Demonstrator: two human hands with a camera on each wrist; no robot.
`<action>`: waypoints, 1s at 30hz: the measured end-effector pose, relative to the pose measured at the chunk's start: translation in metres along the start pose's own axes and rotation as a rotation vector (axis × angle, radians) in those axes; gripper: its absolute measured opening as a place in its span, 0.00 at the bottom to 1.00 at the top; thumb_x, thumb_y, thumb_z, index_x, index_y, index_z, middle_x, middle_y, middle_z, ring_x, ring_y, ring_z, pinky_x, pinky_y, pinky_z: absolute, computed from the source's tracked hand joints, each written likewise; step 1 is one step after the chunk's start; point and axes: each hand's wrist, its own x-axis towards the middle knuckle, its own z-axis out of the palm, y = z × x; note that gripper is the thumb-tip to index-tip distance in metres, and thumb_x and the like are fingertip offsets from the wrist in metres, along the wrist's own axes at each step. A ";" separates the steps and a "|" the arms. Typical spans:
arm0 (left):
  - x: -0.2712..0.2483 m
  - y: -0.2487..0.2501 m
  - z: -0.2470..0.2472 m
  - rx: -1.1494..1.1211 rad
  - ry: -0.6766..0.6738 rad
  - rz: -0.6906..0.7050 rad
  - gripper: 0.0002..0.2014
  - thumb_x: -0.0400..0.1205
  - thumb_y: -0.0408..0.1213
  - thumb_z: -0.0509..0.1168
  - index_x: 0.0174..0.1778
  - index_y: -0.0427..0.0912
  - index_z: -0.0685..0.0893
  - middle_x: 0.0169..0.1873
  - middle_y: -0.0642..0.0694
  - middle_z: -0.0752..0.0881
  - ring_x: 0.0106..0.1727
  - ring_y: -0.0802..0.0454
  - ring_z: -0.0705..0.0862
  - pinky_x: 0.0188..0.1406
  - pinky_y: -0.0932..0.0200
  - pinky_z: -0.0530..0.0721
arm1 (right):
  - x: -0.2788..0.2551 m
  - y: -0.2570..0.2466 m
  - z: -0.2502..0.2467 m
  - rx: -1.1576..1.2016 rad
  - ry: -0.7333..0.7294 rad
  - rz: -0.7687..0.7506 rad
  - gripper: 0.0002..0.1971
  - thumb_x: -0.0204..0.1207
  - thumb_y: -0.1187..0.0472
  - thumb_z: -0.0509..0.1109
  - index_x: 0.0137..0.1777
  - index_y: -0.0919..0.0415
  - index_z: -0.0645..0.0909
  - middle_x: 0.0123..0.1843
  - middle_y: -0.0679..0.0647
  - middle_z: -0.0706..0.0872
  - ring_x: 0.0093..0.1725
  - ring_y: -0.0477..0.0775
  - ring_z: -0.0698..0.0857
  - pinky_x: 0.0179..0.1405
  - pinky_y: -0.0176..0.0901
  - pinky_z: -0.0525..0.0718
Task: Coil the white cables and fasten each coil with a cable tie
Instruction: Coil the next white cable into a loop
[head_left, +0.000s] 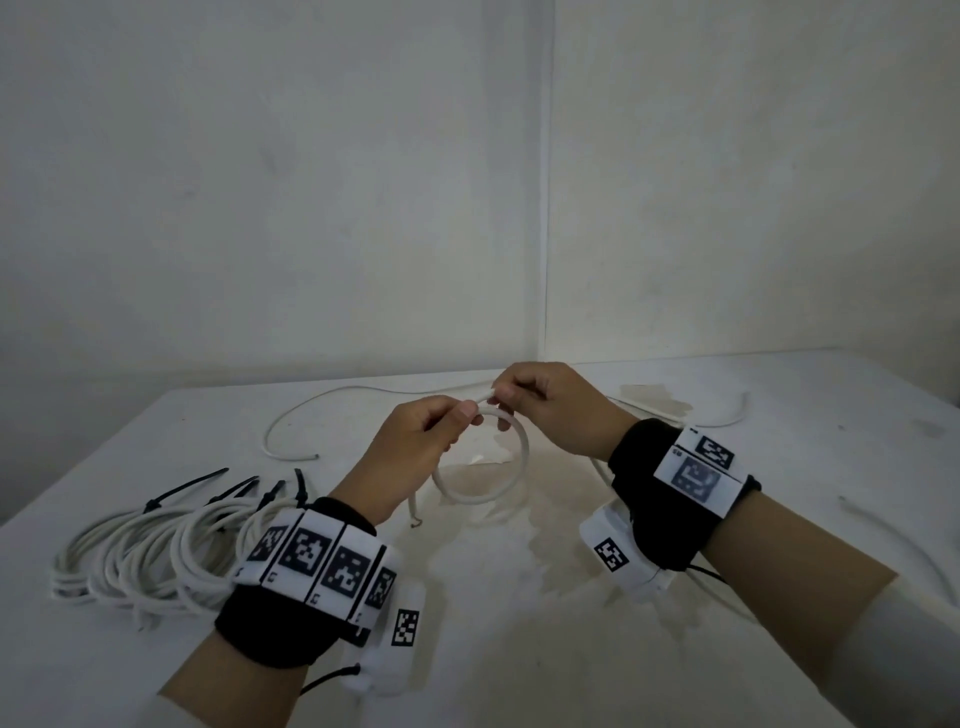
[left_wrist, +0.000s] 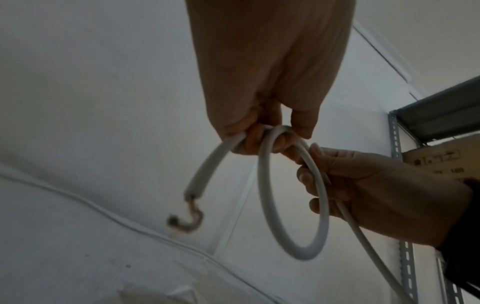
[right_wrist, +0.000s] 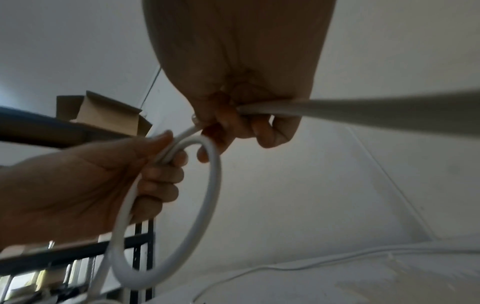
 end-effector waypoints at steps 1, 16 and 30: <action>-0.001 0.000 0.000 -0.010 0.017 0.000 0.13 0.83 0.44 0.60 0.37 0.46 0.85 0.24 0.55 0.74 0.25 0.66 0.72 0.27 0.78 0.69 | 0.000 -0.001 -0.001 0.020 0.014 0.010 0.11 0.82 0.65 0.60 0.40 0.58 0.79 0.32 0.44 0.83 0.32 0.41 0.76 0.36 0.30 0.73; 0.000 0.010 0.003 -0.103 0.025 -0.025 0.13 0.85 0.41 0.58 0.41 0.45 0.86 0.30 0.51 0.76 0.34 0.58 0.73 0.30 0.78 0.71 | -0.007 -0.016 -0.006 0.070 -0.050 0.049 0.12 0.83 0.62 0.58 0.44 0.62 0.82 0.34 0.49 0.86 0.41 0.52 0.80 0.45 0.44 0.76; -0.004 0.017 -0.021 -0.287 -0.147 -0.270 0.07 0.80 0.22 0.61 0.43 0.33 0.84 0.32 0.42 0.87 0.32 0.55 0.87 0.34 0.67 0.87 | -0.008 0.002 -0.003 -0.072 0.207 0.043 0.14 0.80 0.67 0.62 0.33 0.56 0.77 0.24 0.47 0.77 0.22 0.36 0.74 0.25 0.23 0.70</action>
